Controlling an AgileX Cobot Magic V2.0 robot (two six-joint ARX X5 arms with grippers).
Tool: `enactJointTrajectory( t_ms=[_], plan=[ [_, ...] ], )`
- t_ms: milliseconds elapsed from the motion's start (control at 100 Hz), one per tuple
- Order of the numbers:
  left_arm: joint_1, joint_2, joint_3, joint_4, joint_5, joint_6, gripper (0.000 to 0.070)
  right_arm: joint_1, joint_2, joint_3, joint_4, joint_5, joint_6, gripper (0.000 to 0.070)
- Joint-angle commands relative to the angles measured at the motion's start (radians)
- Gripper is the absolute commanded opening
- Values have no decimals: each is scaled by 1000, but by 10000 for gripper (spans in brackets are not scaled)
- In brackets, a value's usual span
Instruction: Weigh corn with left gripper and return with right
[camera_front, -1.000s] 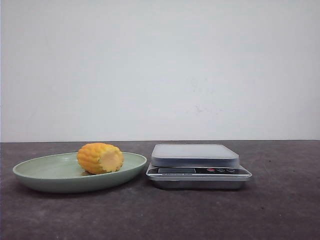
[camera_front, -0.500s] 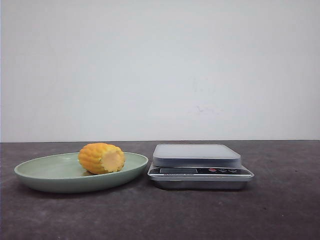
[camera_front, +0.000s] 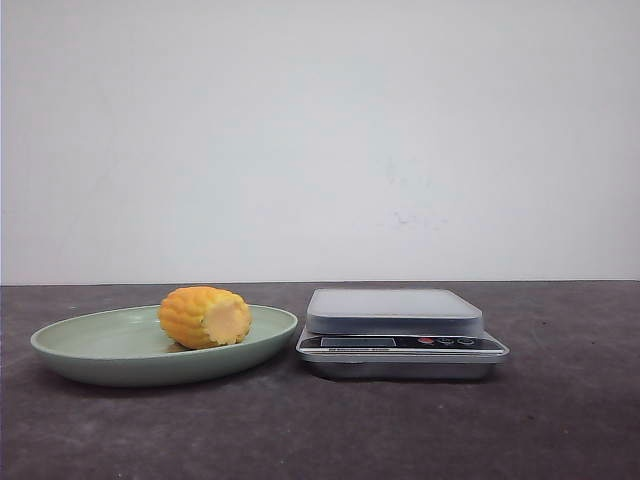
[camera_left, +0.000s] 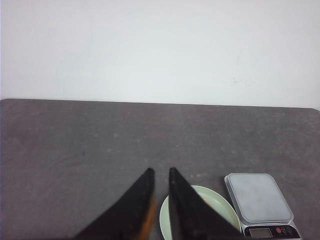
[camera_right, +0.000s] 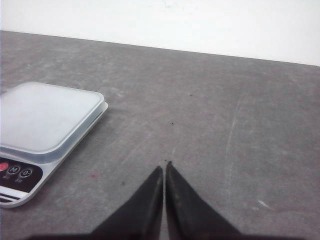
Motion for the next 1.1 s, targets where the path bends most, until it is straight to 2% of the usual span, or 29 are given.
enactJointTrajectory(
  t_ms=[0, 500, 840, 1090],
  plan=[
    [-6, 6, 24, 10, -2, -1, 0, 5, -3, -3, 14, -3, -5, 2],
    [-6, 6, 25, 10, -2, -1, 0, -11, -3, -3, 13, -8, -5, 2],
    [-6, 6, 24, 10, -2, -1, 0, -251, -3, -3, 13, -13, -5, 1],
    [-6, 6, 24, 10, -2, -1, 0, -264, -3, -3, 13, -13, -5, 1]
  ],
)
